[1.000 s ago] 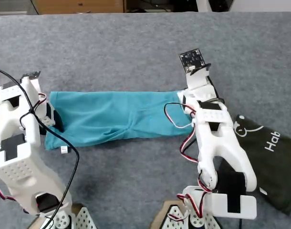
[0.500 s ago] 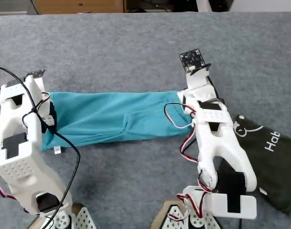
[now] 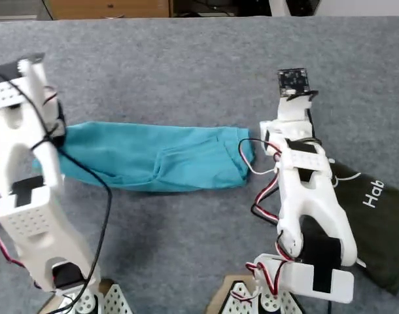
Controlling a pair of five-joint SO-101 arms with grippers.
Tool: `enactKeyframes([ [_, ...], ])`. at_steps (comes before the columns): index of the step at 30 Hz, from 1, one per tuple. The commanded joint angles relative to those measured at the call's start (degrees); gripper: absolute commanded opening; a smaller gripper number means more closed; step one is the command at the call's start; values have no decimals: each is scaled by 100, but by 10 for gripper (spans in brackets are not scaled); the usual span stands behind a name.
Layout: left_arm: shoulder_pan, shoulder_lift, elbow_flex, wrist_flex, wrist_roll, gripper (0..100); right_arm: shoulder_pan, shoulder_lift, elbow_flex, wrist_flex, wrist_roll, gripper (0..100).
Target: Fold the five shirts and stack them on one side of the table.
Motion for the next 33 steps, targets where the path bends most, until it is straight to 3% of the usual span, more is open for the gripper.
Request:
enactKeyframes([
  [1, 800, -92, -255, 88, 290, 18, 268, -321, -136, -343, -62, 5],
  [9, 2822, -92, -527, 88, 747, 18, 497, -312, -127, -527, -62, 5],
  [16, 4158, -48, -1029, 88, 835, 18, 497, -312, -127, -527, -62, 5],
  [33, 5415, 66, -1143, 18, 835, 18, 505, -312, -127, -527, -62, 5],
])
